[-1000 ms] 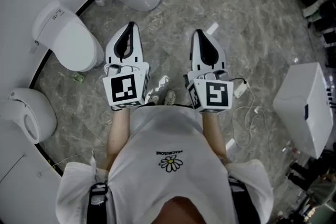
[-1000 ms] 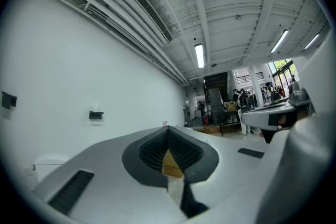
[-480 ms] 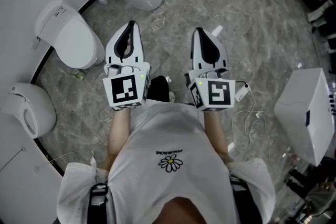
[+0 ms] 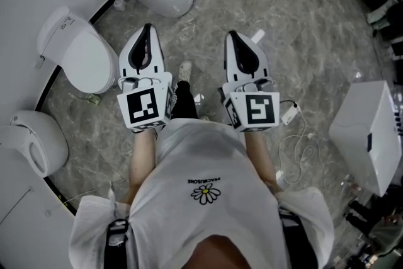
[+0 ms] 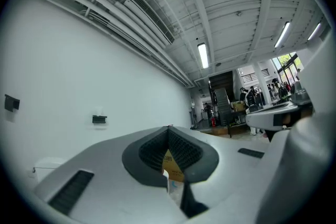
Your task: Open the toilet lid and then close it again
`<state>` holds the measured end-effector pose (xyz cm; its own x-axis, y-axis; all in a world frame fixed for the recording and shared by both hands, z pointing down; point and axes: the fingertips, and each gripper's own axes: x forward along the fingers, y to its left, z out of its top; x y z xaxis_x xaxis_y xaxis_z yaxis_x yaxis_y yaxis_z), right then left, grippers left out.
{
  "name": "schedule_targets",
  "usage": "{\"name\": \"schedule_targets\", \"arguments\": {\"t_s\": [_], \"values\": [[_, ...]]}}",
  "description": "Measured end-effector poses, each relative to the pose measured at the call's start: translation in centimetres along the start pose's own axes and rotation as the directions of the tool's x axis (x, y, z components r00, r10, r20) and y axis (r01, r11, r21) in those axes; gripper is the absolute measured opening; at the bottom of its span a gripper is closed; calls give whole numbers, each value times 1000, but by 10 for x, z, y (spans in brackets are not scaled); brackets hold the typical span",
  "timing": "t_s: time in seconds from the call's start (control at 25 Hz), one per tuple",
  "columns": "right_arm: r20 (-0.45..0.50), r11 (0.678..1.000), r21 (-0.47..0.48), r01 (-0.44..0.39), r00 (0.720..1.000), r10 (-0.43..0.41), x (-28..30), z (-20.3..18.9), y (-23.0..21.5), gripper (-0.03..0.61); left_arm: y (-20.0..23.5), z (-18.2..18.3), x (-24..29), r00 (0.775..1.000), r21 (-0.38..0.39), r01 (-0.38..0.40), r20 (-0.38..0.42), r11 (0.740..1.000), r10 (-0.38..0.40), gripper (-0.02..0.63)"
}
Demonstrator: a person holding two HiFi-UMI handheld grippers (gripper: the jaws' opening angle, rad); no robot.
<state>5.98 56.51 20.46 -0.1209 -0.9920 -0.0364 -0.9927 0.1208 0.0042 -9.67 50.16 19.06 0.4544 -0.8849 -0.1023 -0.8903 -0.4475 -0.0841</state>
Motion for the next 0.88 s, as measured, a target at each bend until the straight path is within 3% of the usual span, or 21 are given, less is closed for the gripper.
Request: {"name": "schedule_targets", "arguments": {"t_s": [0.6, 0.88], "values": [[-104, 1000, -9, -6, 995, 5, 194, -49, -28, 31, 91, -77, 178, 997, -67, -30, -80, 997, 24, 21], [-121, 1000, -23, 14, 993, -17, 297, -42, -50, 31, 116, -75, 280, 998, -52, 33, -60, 998, -36, 20]]}}
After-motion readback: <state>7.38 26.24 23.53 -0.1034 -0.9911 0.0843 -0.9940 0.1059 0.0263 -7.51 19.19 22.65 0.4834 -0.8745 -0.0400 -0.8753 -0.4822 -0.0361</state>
